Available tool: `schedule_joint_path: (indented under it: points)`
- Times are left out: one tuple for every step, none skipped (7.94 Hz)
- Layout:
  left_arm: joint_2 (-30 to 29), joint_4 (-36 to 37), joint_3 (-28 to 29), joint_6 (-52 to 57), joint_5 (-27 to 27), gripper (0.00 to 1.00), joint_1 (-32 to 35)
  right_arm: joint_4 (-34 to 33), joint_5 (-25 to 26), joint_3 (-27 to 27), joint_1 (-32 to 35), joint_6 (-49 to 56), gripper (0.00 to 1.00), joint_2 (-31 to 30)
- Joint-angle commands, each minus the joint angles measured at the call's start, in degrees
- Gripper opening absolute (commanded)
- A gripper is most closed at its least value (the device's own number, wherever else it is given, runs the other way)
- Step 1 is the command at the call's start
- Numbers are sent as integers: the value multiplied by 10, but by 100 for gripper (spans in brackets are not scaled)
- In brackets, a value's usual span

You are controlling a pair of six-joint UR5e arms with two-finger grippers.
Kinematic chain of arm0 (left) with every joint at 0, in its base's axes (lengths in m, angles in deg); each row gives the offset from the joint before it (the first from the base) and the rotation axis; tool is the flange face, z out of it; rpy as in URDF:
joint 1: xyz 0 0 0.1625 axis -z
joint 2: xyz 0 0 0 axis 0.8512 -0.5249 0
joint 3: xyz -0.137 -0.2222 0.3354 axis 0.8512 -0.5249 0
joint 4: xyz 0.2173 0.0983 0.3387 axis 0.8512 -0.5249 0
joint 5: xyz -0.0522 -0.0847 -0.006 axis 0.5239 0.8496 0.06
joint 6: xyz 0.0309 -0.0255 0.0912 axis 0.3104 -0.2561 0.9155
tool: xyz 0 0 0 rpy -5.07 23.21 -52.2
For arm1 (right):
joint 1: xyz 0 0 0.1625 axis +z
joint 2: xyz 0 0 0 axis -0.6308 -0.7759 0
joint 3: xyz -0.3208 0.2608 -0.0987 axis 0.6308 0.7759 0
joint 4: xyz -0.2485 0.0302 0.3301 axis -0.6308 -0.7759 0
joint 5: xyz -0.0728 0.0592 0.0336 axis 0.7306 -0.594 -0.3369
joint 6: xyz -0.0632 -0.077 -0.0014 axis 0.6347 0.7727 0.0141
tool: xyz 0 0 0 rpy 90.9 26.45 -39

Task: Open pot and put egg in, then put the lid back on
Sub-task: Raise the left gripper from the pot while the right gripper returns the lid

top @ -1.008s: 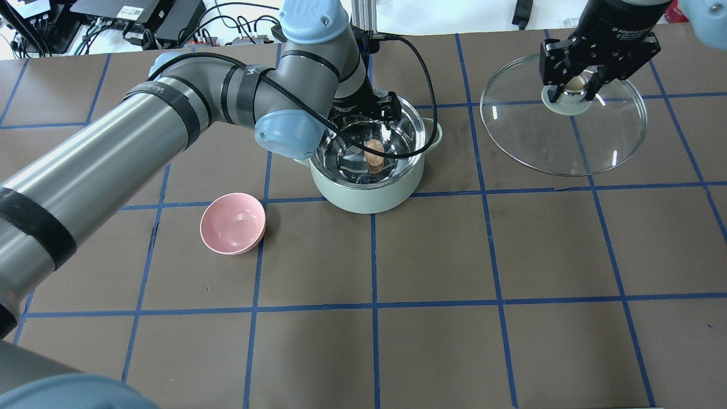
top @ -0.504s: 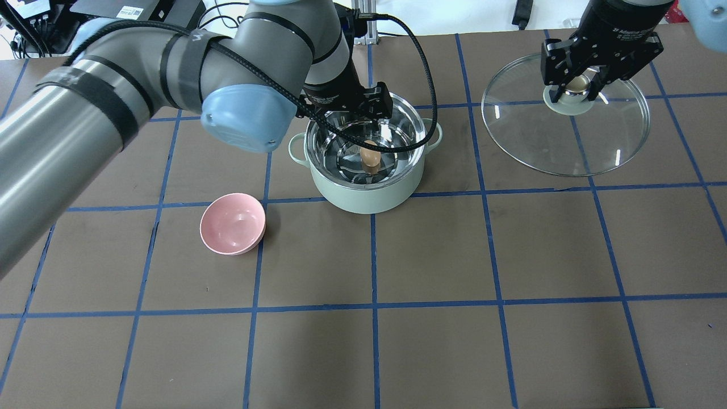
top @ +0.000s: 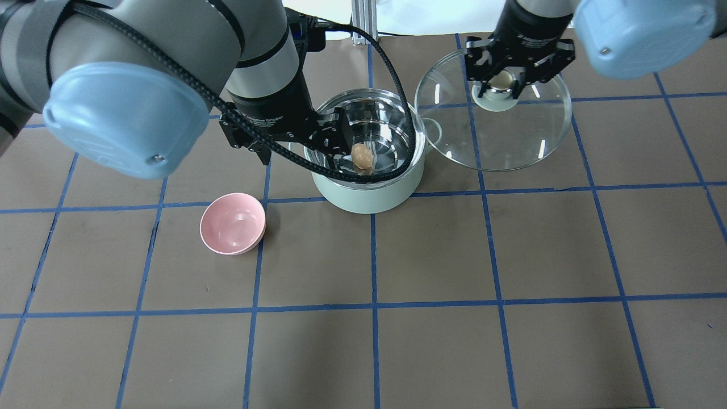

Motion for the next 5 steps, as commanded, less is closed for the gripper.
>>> schedule_joint_path:
  points:
    - [12, -13, 7, 7, -7, 100, -42, -59, -2, 0, 85, -139, 0, 47]
    - [14, -15, 7, 87, -5, 100, -96, -64, -3, 7, 95, -157, 0, 58]
    - [14, -17, 7, 126, -5, 100, -136, -87, -7, 8, 114, -175, 0, 71]
    - [16, -19, 7, 127, -5, 100, -138, -112, -19, 14, 129, -205, 0, 91]
    - [25, -19, 7, 129, -10, 100, -139, -115, -20, 34, 143, -225, 0, 114]
